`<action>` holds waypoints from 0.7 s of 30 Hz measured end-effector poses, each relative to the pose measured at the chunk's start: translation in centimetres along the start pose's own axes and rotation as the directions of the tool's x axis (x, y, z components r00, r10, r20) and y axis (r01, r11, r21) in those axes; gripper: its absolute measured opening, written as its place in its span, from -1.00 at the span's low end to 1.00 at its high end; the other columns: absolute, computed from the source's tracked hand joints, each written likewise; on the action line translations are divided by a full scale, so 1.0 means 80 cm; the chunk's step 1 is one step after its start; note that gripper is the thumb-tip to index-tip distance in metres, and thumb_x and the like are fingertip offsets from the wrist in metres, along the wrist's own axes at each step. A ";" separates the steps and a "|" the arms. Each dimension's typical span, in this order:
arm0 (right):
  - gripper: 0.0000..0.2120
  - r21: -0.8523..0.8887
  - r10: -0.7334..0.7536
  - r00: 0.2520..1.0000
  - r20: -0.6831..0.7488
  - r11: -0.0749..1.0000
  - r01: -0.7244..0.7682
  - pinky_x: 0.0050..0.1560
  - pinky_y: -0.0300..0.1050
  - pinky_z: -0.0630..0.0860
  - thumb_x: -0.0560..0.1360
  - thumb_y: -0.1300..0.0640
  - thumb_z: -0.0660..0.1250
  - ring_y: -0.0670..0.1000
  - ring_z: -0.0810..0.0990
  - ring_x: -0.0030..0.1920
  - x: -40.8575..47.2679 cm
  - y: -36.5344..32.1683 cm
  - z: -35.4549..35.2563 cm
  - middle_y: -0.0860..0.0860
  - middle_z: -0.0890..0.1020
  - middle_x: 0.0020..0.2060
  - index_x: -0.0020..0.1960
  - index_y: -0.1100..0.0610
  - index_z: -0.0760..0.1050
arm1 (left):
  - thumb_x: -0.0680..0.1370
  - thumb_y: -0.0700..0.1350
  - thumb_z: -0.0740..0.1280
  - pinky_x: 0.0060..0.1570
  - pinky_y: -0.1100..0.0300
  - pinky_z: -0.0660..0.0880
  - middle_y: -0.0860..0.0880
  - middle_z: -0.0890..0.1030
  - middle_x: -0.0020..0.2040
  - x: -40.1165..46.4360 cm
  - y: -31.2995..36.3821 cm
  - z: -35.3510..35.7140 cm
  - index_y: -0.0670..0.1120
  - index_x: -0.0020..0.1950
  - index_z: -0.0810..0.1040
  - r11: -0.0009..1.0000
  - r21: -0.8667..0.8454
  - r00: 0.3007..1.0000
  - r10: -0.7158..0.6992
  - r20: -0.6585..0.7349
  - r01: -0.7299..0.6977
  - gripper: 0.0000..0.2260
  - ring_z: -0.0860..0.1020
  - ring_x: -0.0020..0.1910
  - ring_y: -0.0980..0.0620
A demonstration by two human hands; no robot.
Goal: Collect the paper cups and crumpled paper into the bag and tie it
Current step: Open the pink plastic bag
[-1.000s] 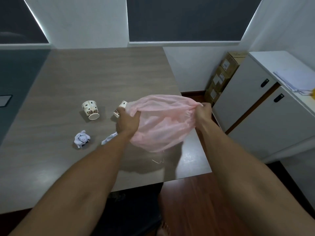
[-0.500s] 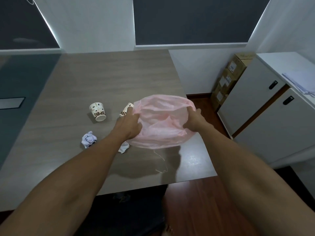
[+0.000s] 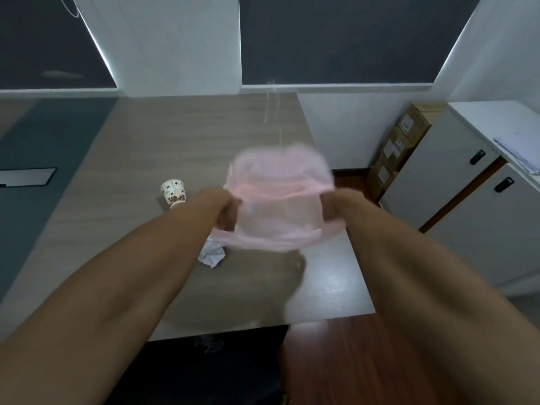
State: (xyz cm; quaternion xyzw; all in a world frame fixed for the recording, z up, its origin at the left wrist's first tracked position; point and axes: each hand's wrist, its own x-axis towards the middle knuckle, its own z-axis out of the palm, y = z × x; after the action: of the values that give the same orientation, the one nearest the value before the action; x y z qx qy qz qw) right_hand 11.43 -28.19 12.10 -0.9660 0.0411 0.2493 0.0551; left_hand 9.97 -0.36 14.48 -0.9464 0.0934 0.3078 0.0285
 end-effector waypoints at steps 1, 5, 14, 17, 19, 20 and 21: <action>-0.29 -0.092 0.035 0.986 0.164 0.996 -0.021 0.28 0.12 0.53 0.38 -0.07 0.48 0.17 0.56 0.25 0.001 0.006 0.013 0.07 0.52 0.33 0.48 -0.03 0.34 | 0.46 -0.02 0.56 0.32 -0.01 0.47 -0.09 0.39 0.51 -0.003 -0.001 0.010 0.04 0.63 0.13 1.000 -0.020 0.994 -0.004 0.105 0.006 -0.14 0.51 0.33 -0.15; -0.02 0.212 -0.120 0.991 0.067 0.972 0.103 0.05 0.11 0.67 0.30 0.09 0.60 0.15 0.61 0.10 -0.006 -0.005 0.000 0.08 0.52 0.23 0.54 -0.11 0.11 | 0.32 0.09 0.64 0.16 0.06 0.53 -0.14 0.44 0.49 -0.015 -0.007 -0.010 0.04 0.65 0.08 0.930 -0.362 0.981 -0.012 -0.193 -0.060 0.05 0.54 0.28 -0.18; -0.01 0.389 -0.095 0.927 -0.363 0.889 0.243 0.21 0.19 0.58 0.37 0.33 0.53 0.24 0.48 0.27 0.010 -0.039 -0.032 0.16 0.35 0.37 0.58 -0.12 0.05 | 0.35 -0.17 0.55 0.07 -0.09 0.58 -0.29 0.53 0.27 -0.063 -0.081 -0.031 0.00 0.62 0.02 0.958 -0.240 0.895 -0.239 -0.376 0.155 -0.01 0.57 0.15 -0.31; 0.09 0.361 -0.221 0.908 -0.355 0.864 0.351 0.13 0.17 0.61 0.31 0.35 0.54 0.25 0.51 0.22 0.007 -0.069 -0.036 0.15 0.37 0.36 0.60 -0.16 0.00 | 0.31 -0.14 0.57 0.07 -0.10 0.59 -0.27 0.54 0.25 -0.089 -0.108 -0.027 0.00 0.61 0.04 0.934 -0.282 0.865 -0.320 -0.387 0.220 0.00 0.58 0.13 -0.30; 0.09 0.360 -0.291 0.888 -0.357 0.834 0.418 0.08 0.12 0.63 0.31 0.32 0.55 0.22 0.52 0.21 0.004 -0.102 -0.038 0.14 0.39 0.34 0.61 -0.14 0.01 | 0.32 -0.15 0.58 0.08 -0.10 0.59 -0.26 0.53 0.26 -0.109 -0.130 -0.021 0.01 0.62 0.03 0.908 -0.337 0.845 -0.375 -0.381 0.251 0.02 0.57 0.15 -0.30; 0.07 0.356 -0.321 0.871 -0.371 0.817 0.453 0.07 0.11 0.63 0.30 0.30 0.55 0.21 0.53 0.20 0.002 -0.121 -0.038 0.15 0.41 0.32 0.61 -0.13 0.04 | 0.32 -0.16 0.59 0.09 -0.10 0.59 -0.27 0.53 0.26 -0.119 -0.144 -0.018 0.01 0.62 0.02 0.896 -0.364 0.833 -0.394 -0.388 0.255 0.03 0.57 0.15 -0.29; 0.04 0.359 -0.345 0.856 -0.385 0.798 0.483 0.08 0.11 0.63 0.31 0.27 0.55 0.20 0.53 0.19 0.000 -0.140 -0.038 0.16 0.43 0.31 0.61 -0.11 0.07 | 0.33 -0.16 0.59 0.09 -0.10 0.58 -0.27 0.53 0.26 -0.130 -0.158 -0.014 0.01 0.63 0.02 0.882 -0.394 0.816 -0.417 -0.400 0.257 0.03 0.57 0.15 -0.30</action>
State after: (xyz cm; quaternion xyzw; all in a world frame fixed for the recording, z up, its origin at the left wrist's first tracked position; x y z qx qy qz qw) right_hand 14.07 -17.45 15.71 -0.9385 -0.1101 0.0650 0.3207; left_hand 4.87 13.57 21.47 -0.9852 -0.1256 0.0677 -0.0954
